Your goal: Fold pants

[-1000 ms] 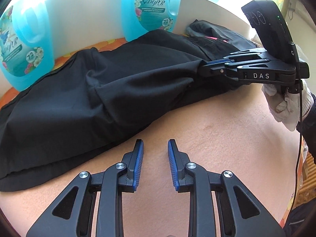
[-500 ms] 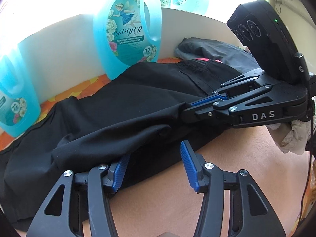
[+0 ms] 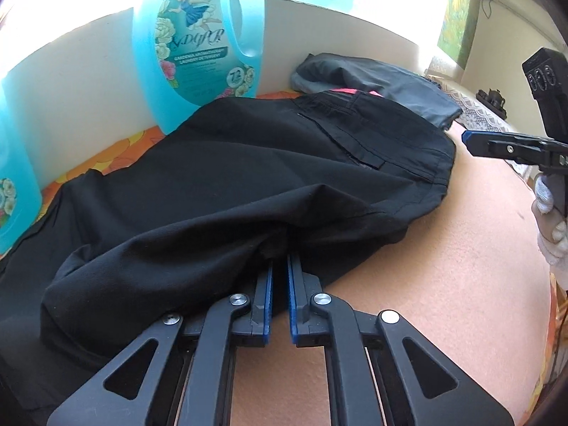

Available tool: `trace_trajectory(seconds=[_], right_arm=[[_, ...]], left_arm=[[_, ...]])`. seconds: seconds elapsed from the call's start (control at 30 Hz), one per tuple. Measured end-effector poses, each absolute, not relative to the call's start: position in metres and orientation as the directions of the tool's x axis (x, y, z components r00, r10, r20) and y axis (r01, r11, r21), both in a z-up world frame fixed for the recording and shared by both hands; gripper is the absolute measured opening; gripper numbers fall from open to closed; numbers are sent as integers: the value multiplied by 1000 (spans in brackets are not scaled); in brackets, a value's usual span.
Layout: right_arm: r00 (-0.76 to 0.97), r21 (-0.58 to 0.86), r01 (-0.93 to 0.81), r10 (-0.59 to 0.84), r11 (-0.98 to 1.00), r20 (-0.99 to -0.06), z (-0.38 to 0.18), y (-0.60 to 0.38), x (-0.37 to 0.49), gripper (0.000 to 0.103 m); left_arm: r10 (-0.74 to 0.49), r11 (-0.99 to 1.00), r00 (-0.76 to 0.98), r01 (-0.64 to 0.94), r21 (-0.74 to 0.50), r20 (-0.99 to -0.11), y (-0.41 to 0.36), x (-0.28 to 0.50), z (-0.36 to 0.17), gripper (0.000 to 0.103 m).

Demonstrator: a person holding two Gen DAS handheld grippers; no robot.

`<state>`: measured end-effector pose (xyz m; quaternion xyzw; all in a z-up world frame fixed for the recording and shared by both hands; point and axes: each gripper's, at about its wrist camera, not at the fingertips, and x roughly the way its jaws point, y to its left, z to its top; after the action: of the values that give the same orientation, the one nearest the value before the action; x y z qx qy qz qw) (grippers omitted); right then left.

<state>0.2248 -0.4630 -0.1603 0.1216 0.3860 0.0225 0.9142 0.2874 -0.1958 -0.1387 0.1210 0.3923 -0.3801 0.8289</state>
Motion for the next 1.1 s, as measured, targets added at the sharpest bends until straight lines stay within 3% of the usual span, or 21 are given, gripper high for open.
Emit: trace_trajectory(seconds=[0.17, 0.27, 0.37, 0.43, 0.47, 0.57, 0.7, 0.83, 0.93, 1.03, 1.07, 1.1], right_arm=[[645, 410, 191, 200, 892, -737, -198, -505, 223, 80], [649, 477, 194, 252, 857, -717, -207, -510, 233, 80], [642, 537, 180, 316, 824, -699, -214, -507, 243, 80], [645, 524, 170, 308, 834, -700, -215, -497, 252, 80], [647, 514, 166, 301, 841, -701, -214, -493, 254, 80], [662, 525, 160, 304, 836, -686, -214, -488, 262, 80], [683, 536, 161, 299, 828, -666, -217, -489, 263, 80], [692, 538, 152, 299, 829, -657, -218, -488, 262, 80], [700, 531, 149, 291, 834, -652, -219, -489, 260, 80], [702, 533, 150, 290, 833, -651, -221, -491, 257, 80], [700, 532, 156, 287, 832, -654, -221, -491, 258, 80], [702, 534, 157, 286, 831, -652, -222, -492, 258, 80]], left_arm=[[-586, 617, 339, 775, -135, -736, -197, 257, -131, 3], [-543, 640, 407, 767, -49, -735, -197, 248, -127, 3], [-514, 705, 414, 702, -96, -751, -184, 264, -132, 4], [-480, 741, 433, 666, -88, -763, -176, 272, -137, 27], [-463, 753, 452, 655, -69, -763, -172, 274, -139, 32], [-461, 760, 470, 647, -61, -753, -165, 281, -140, 35], [-430, 776, 553, 630, 20, -714, -168, 282, -130, 53], [-501, 746, 560, 666, -1, -659, -176, 280, -121, 73], [-470, 726, 567, 684, 69, -677, -200, 281, -129, 74], [-471, 709, 513, 705, 39, -717, -209, 291, -134, 71], [-484, 712, 500, 702, 9, -718, -207, 294, -134, 66], [-501, 712, 481, 701, -27, -720, -203, 297, -134, 44]])
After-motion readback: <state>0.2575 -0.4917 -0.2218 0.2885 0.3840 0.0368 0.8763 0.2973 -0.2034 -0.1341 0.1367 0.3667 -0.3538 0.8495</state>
